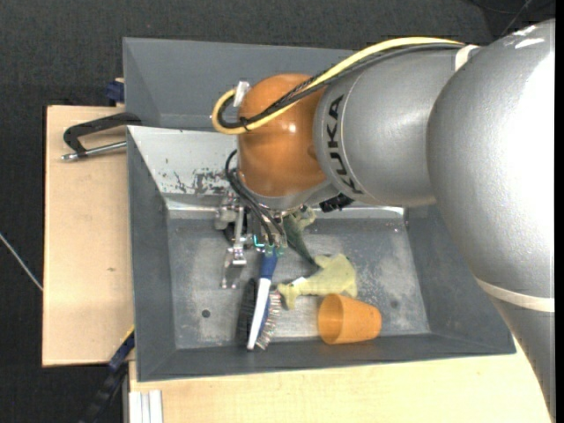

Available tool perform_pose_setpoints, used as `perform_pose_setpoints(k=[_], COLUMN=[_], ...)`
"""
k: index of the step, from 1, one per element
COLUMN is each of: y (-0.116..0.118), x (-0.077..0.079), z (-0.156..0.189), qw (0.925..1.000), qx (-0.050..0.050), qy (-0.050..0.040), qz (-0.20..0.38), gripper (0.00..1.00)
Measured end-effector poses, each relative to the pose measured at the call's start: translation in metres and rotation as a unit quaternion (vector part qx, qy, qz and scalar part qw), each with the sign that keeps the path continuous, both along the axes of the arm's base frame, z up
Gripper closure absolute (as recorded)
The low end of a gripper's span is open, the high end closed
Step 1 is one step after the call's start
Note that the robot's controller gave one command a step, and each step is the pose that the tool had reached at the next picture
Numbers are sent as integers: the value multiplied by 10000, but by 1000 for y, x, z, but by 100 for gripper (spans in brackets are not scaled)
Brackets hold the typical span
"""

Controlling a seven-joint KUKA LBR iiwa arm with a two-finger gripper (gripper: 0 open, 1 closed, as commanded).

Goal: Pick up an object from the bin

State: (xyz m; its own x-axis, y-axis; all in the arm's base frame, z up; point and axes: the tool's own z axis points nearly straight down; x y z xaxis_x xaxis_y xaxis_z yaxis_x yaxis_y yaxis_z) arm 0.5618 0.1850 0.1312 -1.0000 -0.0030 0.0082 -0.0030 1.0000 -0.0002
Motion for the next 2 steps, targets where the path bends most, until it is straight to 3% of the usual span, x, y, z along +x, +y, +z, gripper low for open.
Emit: perform_pose_setpoints(k=[1,2], y=[-48,-98], x=[5,3], z=[-39,-42], qw=[9990,9909], qx=[70,25], qy=[-105,-214], qz=[429,1328], gripper=[0,0])
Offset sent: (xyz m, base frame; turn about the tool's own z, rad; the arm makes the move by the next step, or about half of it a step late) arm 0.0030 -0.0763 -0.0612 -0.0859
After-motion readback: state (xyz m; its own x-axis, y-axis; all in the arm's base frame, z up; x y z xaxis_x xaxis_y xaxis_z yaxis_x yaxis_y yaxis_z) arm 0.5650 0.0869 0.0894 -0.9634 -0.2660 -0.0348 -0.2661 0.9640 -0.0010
